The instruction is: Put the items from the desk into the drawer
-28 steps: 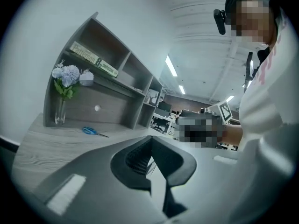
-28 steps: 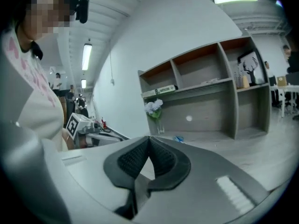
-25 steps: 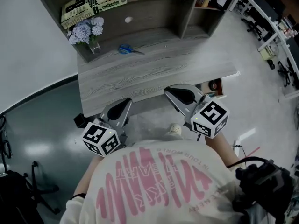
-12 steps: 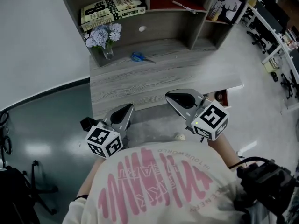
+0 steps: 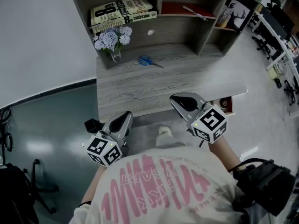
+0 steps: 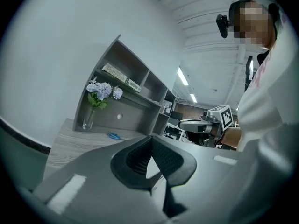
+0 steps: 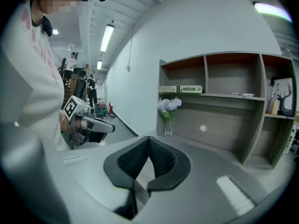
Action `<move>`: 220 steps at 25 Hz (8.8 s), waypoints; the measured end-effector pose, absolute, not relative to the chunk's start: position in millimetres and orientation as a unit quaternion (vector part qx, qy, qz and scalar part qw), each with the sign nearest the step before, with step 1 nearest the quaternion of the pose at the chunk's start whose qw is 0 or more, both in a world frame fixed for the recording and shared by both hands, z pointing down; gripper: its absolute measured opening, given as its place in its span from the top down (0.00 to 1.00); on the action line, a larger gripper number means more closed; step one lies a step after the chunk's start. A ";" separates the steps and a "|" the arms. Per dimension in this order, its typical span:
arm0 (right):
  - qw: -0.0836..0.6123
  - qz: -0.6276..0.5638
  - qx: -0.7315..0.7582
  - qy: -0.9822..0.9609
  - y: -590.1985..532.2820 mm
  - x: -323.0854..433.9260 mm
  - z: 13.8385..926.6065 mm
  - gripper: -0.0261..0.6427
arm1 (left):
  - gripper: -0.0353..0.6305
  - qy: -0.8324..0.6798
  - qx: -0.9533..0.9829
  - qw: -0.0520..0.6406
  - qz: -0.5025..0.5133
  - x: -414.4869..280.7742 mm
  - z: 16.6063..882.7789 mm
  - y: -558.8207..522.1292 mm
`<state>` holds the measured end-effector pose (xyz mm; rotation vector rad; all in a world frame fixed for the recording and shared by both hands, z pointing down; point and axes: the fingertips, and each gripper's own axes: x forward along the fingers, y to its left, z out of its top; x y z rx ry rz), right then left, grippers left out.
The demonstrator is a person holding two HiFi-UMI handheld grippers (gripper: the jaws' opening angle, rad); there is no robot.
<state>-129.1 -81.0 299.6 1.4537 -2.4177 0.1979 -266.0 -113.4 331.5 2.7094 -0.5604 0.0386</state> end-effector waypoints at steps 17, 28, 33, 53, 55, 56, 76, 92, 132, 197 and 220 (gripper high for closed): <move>0.173 0.109 0.443 -0.873 -219.1 -100.4 334.2 0.95 | 0.92 -0.334 0.914 0.228 -0.004 -290.8 341.7 -205.5; 0.218 0.122 0.405 -0.879 -323.9 -87.6 375.5 0.94 | 0.92 -0.448 0.859 0.249 0.016 -340.1 356.6 -223.3; 0.239 0.151 0.405 -0.870 -368.1 -79.8 408.9 0.85 | 0.92 -0.493 0.829 0.263 0.033 -369.4 363.0 -219.9; 0.399 0.251 0.390 -0.791 -434.0 -54.8 538.8 0.77 | 0.92 -0.539 0.785 0.292 0.084 -382.9 379.3 -207.9; 0.404 0.254 0.391 -0.787 -435.1 -54.9 540.3 0.77 | 0.92 -0.542 0.785 0.290 0.079 -385.0 380.3 -206.5; 0.407 0.257 0.391 -0.785 -435.6 -55.2 540.4 0.77 | 0.92 -0.543 0.785 0.288 0.078 -385.8 380.6 -206.0; 0.370 0.232 0.414 -0.798 -395.7 -77.5 504.4 0.85 | 0.92 -0.520 0.812 0.259 0.063 -388.8 364.6 -186.3; 0.194 0.167 0.514 -0.819 -248.4 -59.1 366.7 0.85 | 0.92 -0.369 0.900 0.221 0.063 -328.7 355.5 -162.8; 0.161 0.257 0.674 -0.673 81.2 206.8 431.3 0.85 | 0.92 -0.099 0.962 0.226 0.120 4.3 390.7 -10.8; 0.456 0.233 0.424 -0.747 13.0 263.1 689.4 0.76 | 0.92 -0.348 0.870 0.291 0.196 15.8 456.0 2.9; 0.433 0.278 0.475 -0.714 47.5 287.6 676.3 0.57 | 0.92 -0.322 0.888 0.269 0.189 25.6 445.2 11.8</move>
